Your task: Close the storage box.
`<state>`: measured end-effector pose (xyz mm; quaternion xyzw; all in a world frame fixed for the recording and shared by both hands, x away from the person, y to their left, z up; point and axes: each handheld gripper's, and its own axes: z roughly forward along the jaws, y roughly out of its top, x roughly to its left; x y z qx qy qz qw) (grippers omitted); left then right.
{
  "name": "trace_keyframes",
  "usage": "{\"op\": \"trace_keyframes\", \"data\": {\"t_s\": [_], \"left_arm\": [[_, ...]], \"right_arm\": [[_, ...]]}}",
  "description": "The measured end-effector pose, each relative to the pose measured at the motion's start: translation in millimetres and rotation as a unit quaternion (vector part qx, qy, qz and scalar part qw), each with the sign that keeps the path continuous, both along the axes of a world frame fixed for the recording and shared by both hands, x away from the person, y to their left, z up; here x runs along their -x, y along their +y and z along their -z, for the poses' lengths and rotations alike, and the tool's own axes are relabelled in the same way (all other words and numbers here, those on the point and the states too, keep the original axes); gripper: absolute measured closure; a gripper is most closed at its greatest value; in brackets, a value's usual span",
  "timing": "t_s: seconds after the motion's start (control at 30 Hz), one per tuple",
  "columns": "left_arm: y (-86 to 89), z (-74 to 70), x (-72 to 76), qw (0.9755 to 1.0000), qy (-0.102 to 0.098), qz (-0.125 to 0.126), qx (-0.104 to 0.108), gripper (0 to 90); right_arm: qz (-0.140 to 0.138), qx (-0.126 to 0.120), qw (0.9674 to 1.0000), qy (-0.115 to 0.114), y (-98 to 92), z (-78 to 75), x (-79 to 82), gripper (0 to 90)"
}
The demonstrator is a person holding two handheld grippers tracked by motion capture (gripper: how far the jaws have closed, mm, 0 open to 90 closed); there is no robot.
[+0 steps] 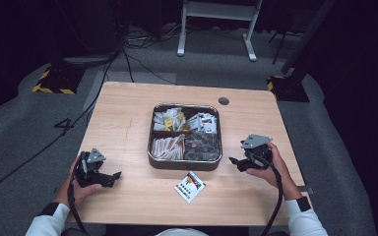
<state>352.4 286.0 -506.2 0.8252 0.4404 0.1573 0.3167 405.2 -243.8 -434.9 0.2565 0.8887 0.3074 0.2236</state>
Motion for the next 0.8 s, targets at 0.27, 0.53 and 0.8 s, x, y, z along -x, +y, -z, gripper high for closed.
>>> {"op": "trace_keyframes", "data": {"t_s": [0.27,0.53,0.8], "left_arm": [[0.0,0.0,0.0,1.0000,0.000,0.000,0.000,0.5],[0.0,0.0,0.0,1.0000,0.000,0.000,0.000,0.5],[0.0,0.1,0.0,1.0000,0.000,0.000,0.000,0.5]], "right_arm": [[0.009,0.005,0.9998,0.014,-10.9,11.5,3.3,22.6],[0.019,0.009,0.9994,0.026,-23.7,24.6,7.3,22.5],[0.028,-0.004,0.9990,0.035,-37.4,33.3,11.9,22.5]]}}
